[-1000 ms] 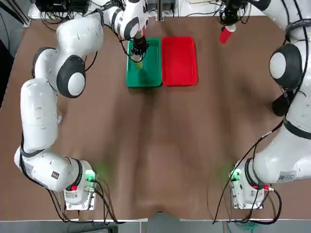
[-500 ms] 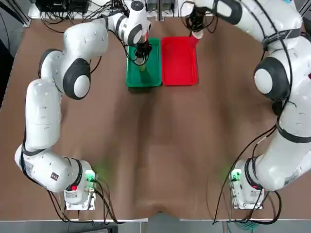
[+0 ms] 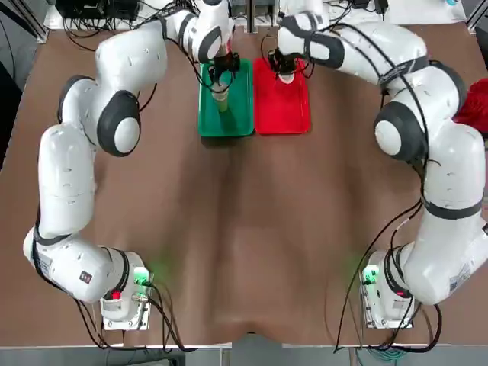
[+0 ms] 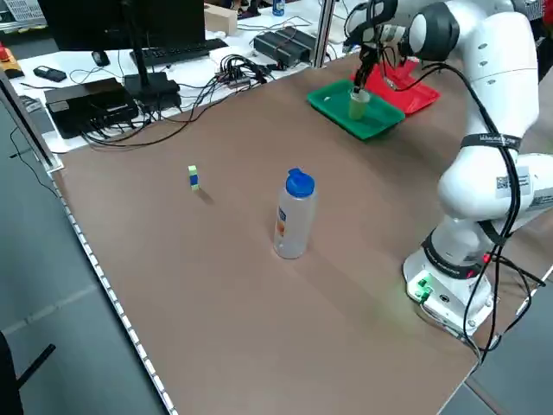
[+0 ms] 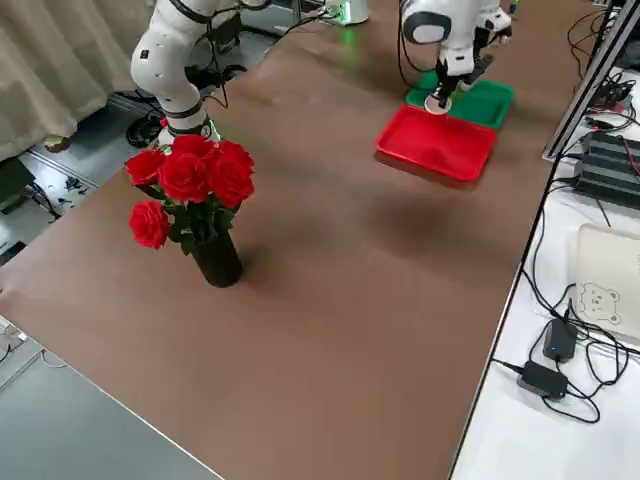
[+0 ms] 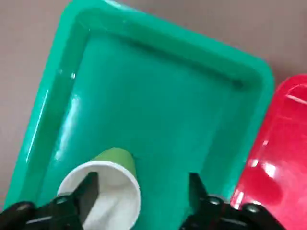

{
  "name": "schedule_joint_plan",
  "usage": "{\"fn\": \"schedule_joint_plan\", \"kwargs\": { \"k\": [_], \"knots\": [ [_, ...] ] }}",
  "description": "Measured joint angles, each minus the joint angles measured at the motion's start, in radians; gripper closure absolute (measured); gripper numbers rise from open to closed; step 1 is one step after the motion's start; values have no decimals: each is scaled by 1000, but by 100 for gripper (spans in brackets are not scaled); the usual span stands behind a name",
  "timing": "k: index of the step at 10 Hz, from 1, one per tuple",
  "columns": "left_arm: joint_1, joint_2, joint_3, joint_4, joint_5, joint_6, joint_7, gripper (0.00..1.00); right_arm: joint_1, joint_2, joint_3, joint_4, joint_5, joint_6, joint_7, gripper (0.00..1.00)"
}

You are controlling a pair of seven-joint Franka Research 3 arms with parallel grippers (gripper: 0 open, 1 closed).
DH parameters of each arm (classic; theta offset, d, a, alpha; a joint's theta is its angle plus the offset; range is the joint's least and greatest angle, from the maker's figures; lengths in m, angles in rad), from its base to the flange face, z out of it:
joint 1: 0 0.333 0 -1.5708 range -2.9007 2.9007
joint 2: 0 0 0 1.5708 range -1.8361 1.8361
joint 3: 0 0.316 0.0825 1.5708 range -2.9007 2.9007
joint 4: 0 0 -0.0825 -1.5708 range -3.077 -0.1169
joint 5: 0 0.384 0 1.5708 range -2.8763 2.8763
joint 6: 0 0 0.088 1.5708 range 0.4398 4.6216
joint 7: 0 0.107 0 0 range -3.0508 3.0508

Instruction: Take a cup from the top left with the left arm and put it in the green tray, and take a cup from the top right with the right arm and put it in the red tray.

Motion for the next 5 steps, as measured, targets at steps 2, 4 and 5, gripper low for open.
{"fn": "schedule_joint_plan", "kwargs": {
  "k": [2,4,5],
  "knots": [
    [14,-45,3,5,-21,-4,-16,0,0,19,-4,0,-16,9,-1,97],
    [72,-113,6,7,-39,-55,-15,0,2,40,-5,0,-24,32,-2,97],
    [114,-149,4,7,-44,-90,-8,0,7,51,-5,0,-25,37,-2,97]
  ]
}}
